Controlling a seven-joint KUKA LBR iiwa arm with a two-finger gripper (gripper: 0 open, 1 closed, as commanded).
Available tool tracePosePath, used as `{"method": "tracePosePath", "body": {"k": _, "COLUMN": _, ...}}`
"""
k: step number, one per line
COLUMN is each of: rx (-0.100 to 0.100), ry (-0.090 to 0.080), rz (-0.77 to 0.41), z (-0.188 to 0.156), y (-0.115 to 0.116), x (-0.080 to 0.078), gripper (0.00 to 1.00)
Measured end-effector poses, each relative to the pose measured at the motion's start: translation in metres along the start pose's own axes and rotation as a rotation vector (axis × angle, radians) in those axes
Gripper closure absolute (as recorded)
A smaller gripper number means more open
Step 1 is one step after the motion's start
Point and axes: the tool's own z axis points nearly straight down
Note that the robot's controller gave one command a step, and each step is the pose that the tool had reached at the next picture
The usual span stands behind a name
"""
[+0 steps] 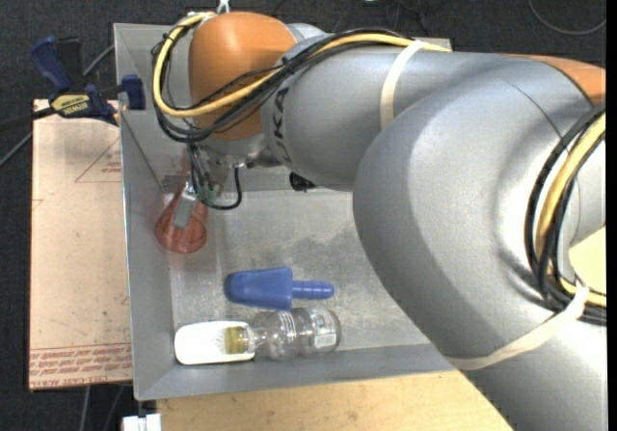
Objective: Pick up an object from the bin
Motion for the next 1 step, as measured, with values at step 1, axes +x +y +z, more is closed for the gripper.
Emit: {"method": "tracePosePath", "body": {"k": 1, "rx": 0.001, "ry": 0.002, "rz": 0.000, "z": -0.0067, "y": -0.0004, "x": 0.0005, "gripper": 1.00}}
